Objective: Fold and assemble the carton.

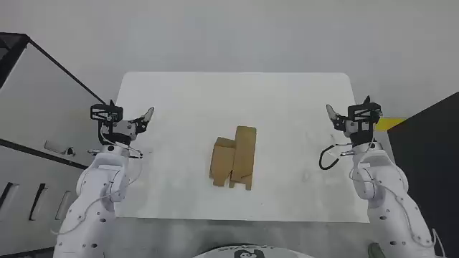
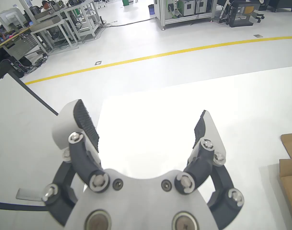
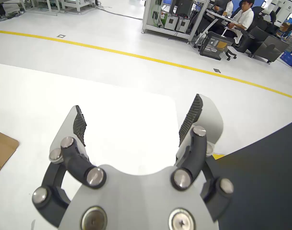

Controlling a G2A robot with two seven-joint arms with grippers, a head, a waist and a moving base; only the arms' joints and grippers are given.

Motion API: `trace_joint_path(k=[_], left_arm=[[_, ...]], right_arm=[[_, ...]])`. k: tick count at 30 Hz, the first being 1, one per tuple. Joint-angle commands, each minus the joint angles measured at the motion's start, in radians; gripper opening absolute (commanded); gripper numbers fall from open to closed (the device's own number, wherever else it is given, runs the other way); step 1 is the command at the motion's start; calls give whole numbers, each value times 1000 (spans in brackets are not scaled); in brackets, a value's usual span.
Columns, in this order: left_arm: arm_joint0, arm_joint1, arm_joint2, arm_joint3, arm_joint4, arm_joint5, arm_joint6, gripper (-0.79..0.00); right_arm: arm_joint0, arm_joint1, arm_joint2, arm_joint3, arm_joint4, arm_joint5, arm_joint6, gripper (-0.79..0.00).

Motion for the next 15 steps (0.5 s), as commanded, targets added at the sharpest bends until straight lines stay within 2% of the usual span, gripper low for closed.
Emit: trace_joint_path(k=[1, 6, 12, 15], left_arm=[[0, 0, 0, 0, 0, 0, 0, -1], [2, -1, 6, -5, 2, -5, 8, 0], [40, -2, 55, -54, 54, -83, 82, 0], [40, -2, 55, -54, 54, -83, 82, 0]], right_arm=[[0, 0, 0, 0, 0, 0, 0, 0], [0, 0, 0, 0, 0, 0, 0, 0], [0, 0, 0, 0, 0, 0, 0, 0], [0, 0, 0, 0, 0, 0, 0, 0]])
